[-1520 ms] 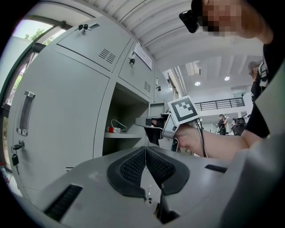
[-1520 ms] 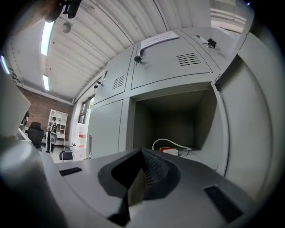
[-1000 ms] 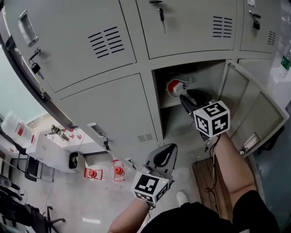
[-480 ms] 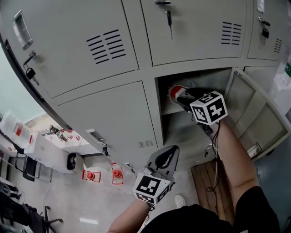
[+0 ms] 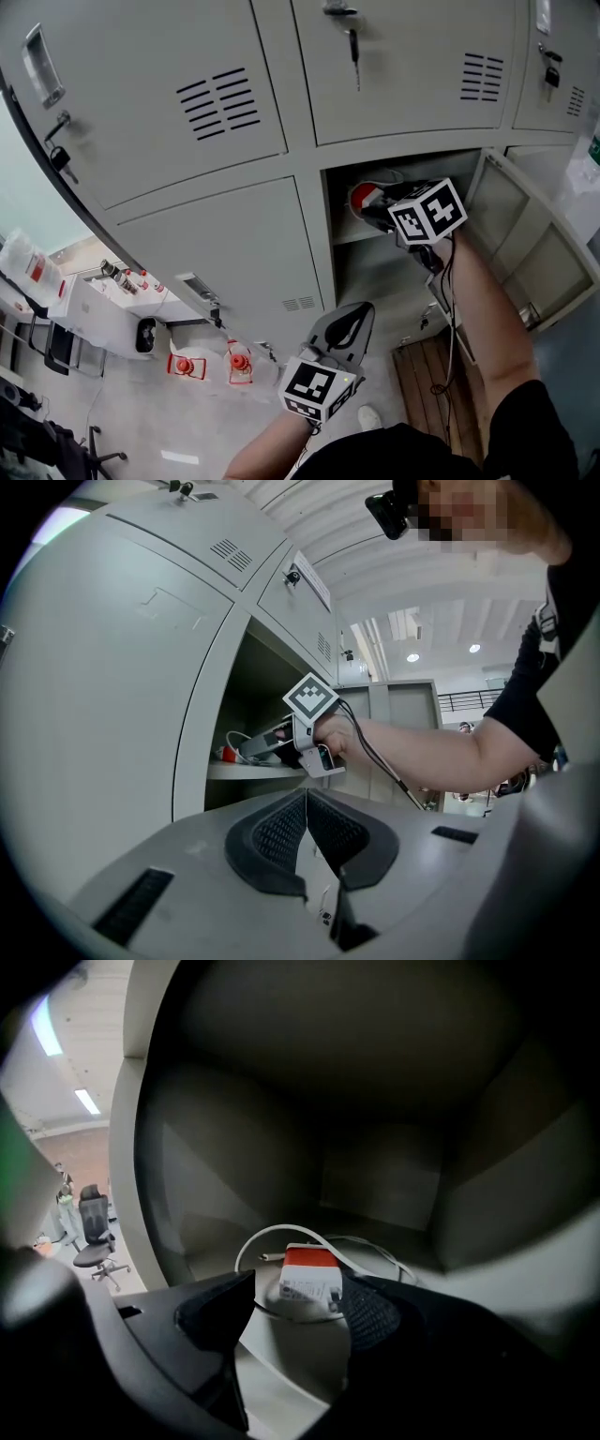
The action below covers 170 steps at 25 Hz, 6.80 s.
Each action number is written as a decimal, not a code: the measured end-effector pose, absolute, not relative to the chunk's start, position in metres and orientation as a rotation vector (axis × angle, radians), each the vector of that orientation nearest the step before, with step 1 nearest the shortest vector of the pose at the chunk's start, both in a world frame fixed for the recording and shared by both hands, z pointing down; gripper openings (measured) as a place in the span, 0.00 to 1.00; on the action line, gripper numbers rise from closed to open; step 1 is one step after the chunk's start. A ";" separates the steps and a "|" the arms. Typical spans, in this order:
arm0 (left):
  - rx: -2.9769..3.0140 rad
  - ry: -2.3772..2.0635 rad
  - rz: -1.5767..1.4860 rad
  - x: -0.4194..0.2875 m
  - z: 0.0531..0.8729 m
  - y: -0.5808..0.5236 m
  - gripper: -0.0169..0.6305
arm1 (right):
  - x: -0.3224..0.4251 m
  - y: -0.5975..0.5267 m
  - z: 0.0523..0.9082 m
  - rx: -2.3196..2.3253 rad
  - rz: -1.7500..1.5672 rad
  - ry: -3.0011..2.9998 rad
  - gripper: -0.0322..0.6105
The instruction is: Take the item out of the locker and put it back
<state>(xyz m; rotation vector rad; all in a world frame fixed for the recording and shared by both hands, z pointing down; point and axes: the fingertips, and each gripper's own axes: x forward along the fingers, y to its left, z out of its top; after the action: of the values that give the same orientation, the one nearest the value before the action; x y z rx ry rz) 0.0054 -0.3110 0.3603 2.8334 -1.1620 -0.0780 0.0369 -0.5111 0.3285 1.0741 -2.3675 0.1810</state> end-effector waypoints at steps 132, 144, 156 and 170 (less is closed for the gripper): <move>2.883 -0.960 -0.053 -0.041 0.378 -0.093 0.05 | 0.016 -0.256 0.348 1.353 -0.429 -2.090 0.50; 2.855 -1.001 -0.050 -0.004 0.377 -0.069 0.05 | 0.038 -0.209 0.334 1.319 -0.461 -2.154 0.50; 2.812 -1.087 -0.013 0.043 0.383 -0.012 0.05 | 0.063 -0.135 0.338 1.226 -0.472 -2.263 0.50; 2.775 -1.174 0.001 0.075 0.394 0.035 0.05 | 0.099 -0.064 0.362 1.188 -0.413 -2.347 0.50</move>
<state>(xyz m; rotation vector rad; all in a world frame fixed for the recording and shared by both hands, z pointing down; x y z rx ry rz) 0.0753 0.0345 0.3938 2.7754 -1.1743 0.0006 0.0991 -0.0637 0.3624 1.1881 -2.3472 -0.4130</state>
